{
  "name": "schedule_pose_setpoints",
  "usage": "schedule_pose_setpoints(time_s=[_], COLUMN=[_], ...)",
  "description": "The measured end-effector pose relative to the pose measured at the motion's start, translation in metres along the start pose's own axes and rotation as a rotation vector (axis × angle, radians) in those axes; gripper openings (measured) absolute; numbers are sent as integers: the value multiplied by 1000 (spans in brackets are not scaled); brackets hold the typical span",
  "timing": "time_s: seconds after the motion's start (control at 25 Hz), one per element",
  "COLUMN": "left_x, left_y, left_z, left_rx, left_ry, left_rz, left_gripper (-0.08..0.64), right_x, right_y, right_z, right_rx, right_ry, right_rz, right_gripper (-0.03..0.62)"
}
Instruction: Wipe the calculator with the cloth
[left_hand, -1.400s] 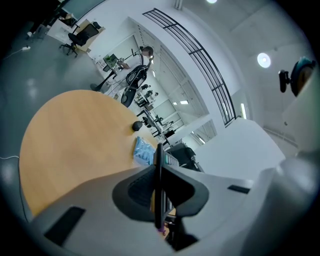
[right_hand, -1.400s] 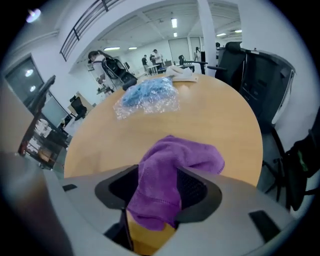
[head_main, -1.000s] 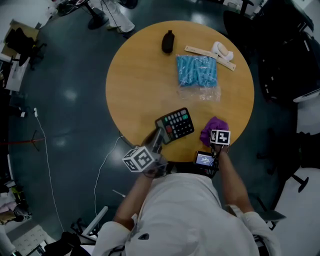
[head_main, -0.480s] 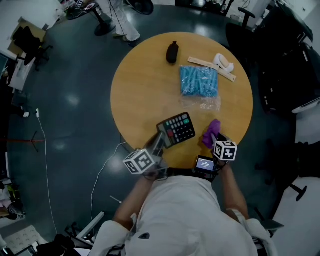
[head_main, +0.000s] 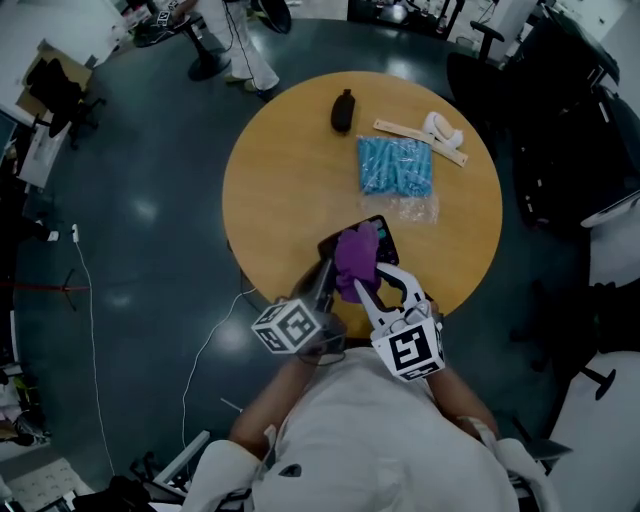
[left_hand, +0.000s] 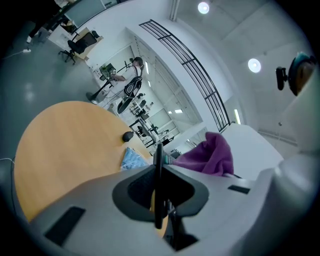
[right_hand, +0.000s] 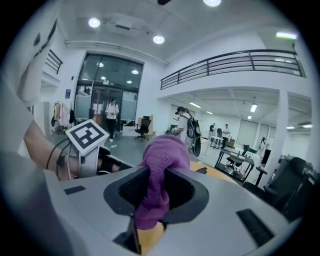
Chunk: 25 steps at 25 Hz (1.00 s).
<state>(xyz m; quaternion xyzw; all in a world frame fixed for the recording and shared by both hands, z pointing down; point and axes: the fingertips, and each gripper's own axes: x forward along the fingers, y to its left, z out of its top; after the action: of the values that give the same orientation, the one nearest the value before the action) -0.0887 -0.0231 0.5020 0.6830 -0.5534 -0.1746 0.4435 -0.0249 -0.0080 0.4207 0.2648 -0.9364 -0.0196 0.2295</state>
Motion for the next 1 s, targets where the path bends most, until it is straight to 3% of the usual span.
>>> schedule_pose_setpoints(time_s=[0.2,0.64,1.0], left_x=[-3,-11,-20], left_y=[-10,-32,-24], left_z=[-4,-17,-16], left_rx=[35,227,211], left_ry=[14,59,55], left_rz=[-18,-46,-43], left_gripper=[44,43,43], right_x=[18,25,12], right_y=[21,-1,-30], right_z=[-14,-36,-63], right_rx=[-43,-67,-23], right_ry=[67,181,247], right_rz=[51,-25,-115], right_gripper=[98,98,98])
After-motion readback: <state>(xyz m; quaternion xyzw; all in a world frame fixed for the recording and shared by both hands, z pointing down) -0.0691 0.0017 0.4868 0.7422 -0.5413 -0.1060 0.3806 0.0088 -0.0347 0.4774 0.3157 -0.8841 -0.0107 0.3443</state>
